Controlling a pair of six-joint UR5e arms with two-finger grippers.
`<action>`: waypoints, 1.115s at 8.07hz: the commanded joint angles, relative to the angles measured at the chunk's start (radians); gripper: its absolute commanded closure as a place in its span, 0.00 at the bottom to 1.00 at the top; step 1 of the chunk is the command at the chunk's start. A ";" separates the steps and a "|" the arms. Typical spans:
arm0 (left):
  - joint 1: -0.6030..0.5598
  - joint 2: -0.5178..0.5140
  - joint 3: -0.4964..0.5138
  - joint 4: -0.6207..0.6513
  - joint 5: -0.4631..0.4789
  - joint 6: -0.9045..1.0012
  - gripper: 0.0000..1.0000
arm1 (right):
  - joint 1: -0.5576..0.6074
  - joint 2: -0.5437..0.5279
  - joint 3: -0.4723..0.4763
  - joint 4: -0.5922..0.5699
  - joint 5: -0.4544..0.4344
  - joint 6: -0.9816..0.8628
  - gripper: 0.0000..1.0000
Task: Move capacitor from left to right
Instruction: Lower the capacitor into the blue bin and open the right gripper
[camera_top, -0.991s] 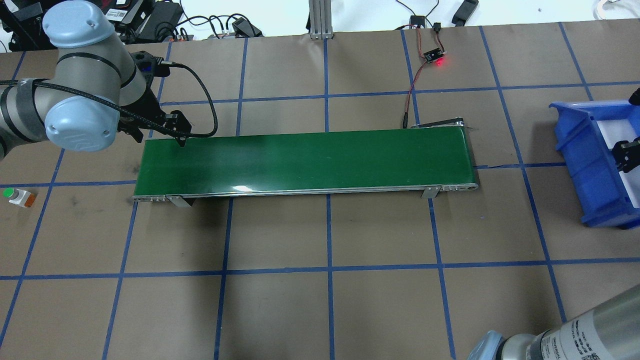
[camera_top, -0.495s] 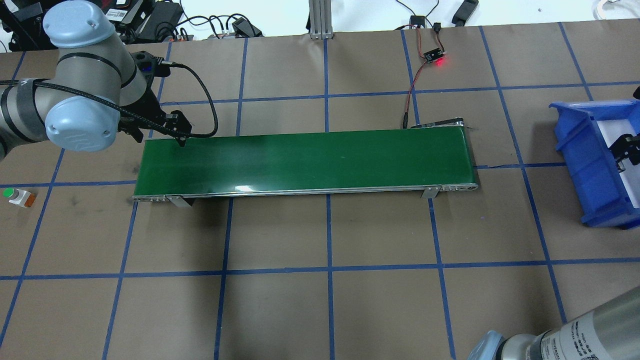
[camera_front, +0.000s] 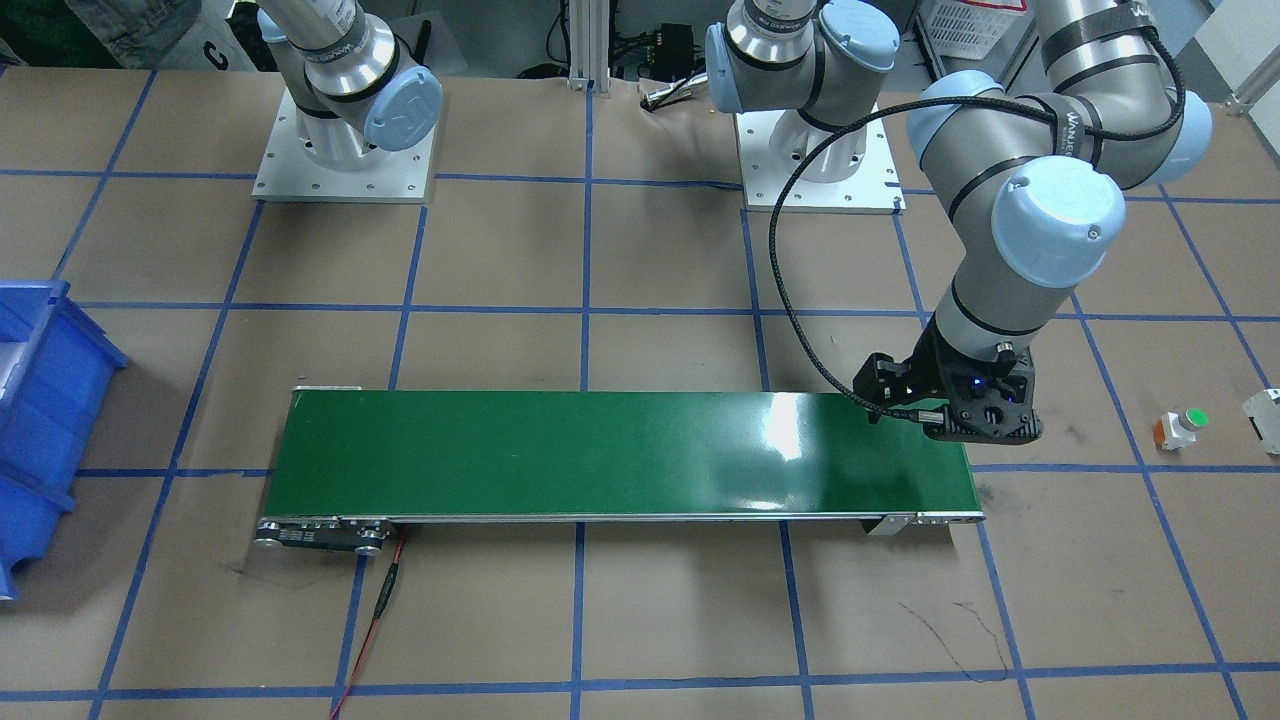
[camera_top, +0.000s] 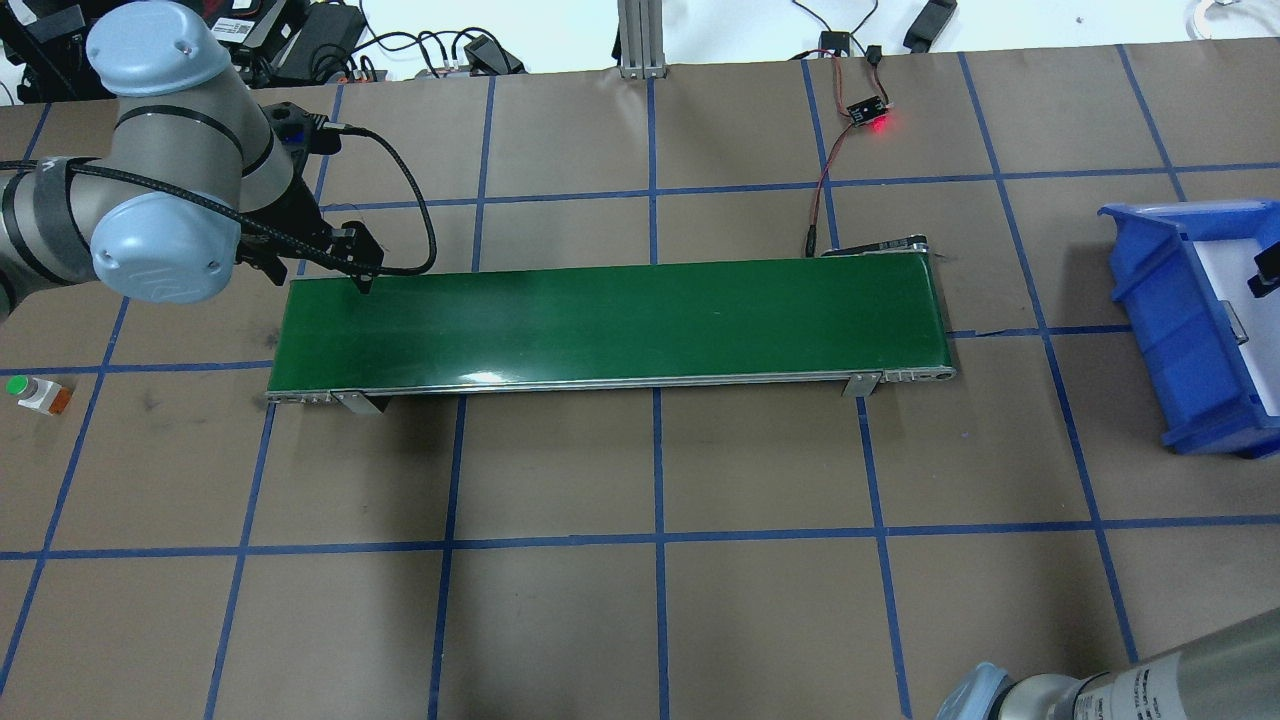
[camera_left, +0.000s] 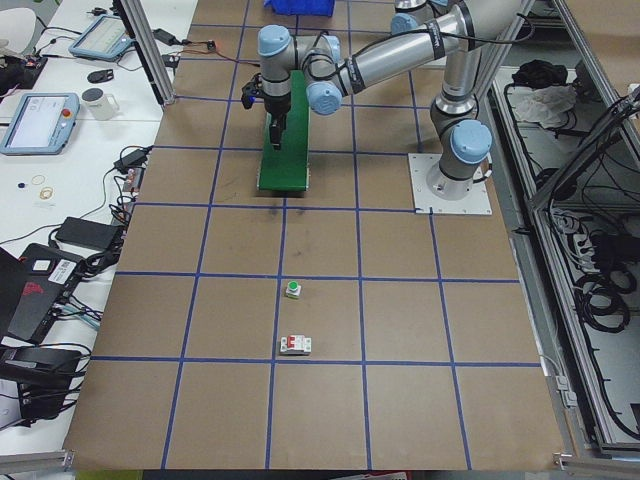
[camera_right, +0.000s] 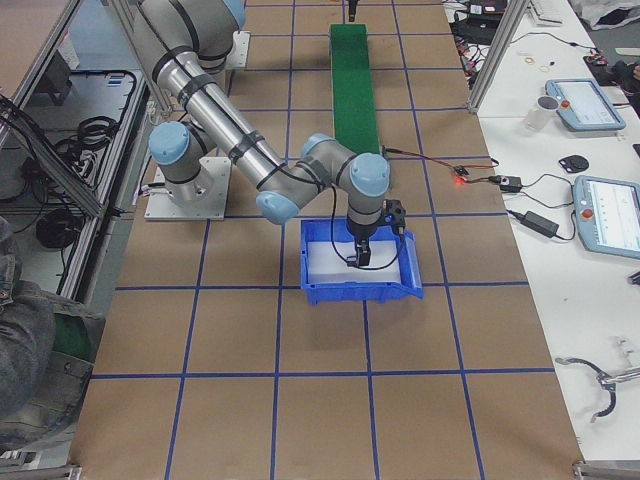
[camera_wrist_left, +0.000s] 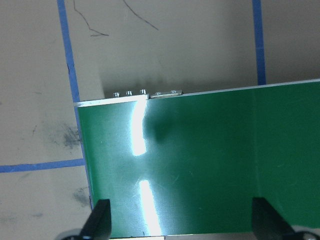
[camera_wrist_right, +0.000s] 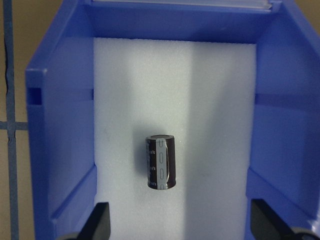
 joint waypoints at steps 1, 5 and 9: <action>0.000 0.000 0.000 0.000 0.000 0.000 0.00 | 0.008 -0.114 -0.002 0.037 -0.014 0.035 0.00; 0.002 0.000 0.000 0.000 -0.002 0.000 0.00 | 0.160 -0.225 -0.035 0.196 -0.014 0.211 0.00; 0.003 0.000 0.000 0.000 -0.002 0.002 0.00 | 0.421 -0.276 -0.038 0.230 -0.003 0.496 0.00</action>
